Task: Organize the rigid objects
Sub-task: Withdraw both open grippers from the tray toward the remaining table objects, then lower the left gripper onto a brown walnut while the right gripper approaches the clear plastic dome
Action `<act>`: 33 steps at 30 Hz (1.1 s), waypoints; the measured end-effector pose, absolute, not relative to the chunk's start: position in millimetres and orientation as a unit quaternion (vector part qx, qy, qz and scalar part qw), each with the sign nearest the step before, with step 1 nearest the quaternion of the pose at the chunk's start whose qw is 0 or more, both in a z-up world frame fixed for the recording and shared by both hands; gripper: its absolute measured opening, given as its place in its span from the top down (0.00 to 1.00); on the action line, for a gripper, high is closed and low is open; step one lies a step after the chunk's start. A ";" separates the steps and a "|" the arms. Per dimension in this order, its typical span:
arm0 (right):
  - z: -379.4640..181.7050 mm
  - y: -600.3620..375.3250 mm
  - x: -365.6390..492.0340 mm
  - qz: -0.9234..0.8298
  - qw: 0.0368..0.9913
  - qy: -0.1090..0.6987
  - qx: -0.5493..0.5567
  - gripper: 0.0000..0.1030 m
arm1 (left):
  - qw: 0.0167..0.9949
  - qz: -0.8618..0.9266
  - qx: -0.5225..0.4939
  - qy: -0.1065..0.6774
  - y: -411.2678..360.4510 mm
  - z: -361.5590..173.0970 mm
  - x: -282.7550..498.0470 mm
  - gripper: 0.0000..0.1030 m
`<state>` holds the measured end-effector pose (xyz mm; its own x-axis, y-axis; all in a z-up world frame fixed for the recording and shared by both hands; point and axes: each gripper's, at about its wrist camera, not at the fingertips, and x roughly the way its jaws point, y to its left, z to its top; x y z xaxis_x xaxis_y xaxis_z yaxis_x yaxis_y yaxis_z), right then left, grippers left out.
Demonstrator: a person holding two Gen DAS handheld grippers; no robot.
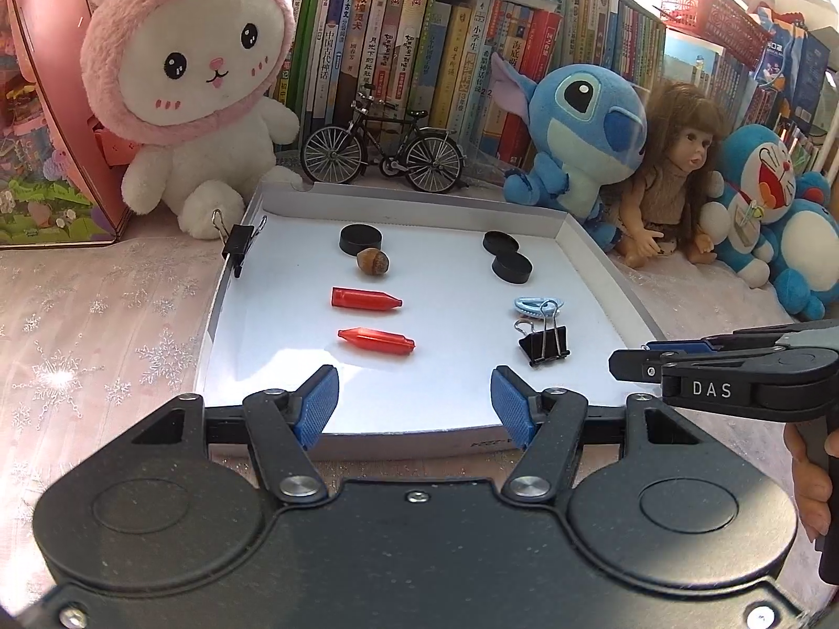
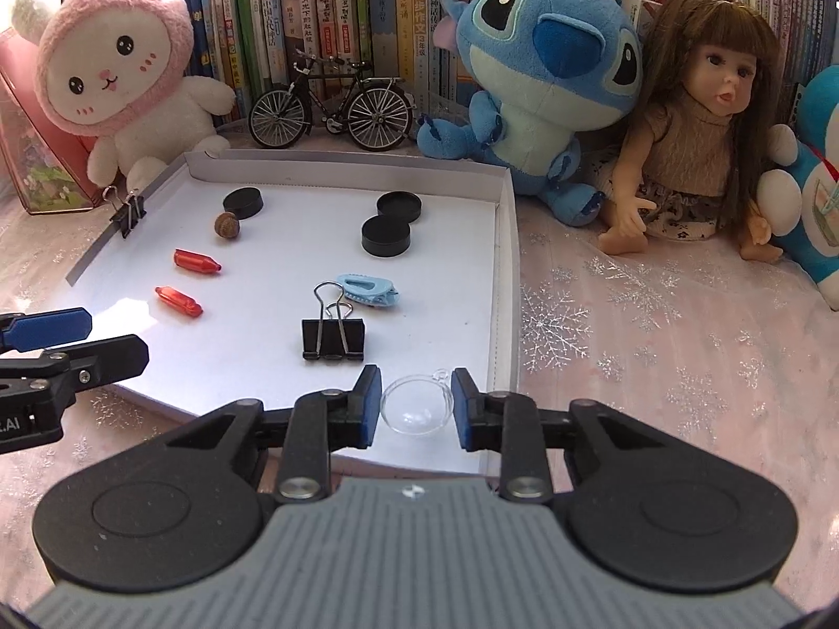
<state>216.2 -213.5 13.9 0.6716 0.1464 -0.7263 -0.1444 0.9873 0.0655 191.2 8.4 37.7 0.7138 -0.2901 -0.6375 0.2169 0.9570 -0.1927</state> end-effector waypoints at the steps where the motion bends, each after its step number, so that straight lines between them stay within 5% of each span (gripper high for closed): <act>1: 19.4 -216.2 205.1 0.096 0.914 0.395 0.012 0.68 | 0.924 -0.145 -0.054 0.349 10.1 40.4 183.3 0.39; 12: -7.2 -212.3 110.1 0.179 0.890 0.418 -0.024 0.66 | 0.912 -0.195 -0.052 0.357 19.3 29.2 96.7 0.36; 14: -11.9 -214.7 105.7 0.179 0.892 0.414 -0.019 0.62 | 0.909 -0.198 -0.053 0.363 20.4 25.4 86.0 0.35; 16: -9.8 -218.5 101.8 0.184 0.895 0.407 -0.011 0.43 | 0.910 -0.201 -0.046 0.360 21.7 23.7 73.4 0.35; 20: -3.3 -227.9 88.2 0.185 0.907 0.378 -0.005 0.38 | 0.915 -0.202 -0.035 0.347 23.3 22.0 45.5 0.36; 25: -4.5 -232.1 70.5 0.172 0.924 0.341 -0.028 0.31 | 0.908 -0.222 -0.036 0.354 18.5 12.5 12.1 0.54; 33: -12.2 -229.6 56.2 0.152 0.941 0.302 -0.024 0.27 | 0.917 -0.203 -0.009 0.344 -0.2 -1.4 -7.5 0.71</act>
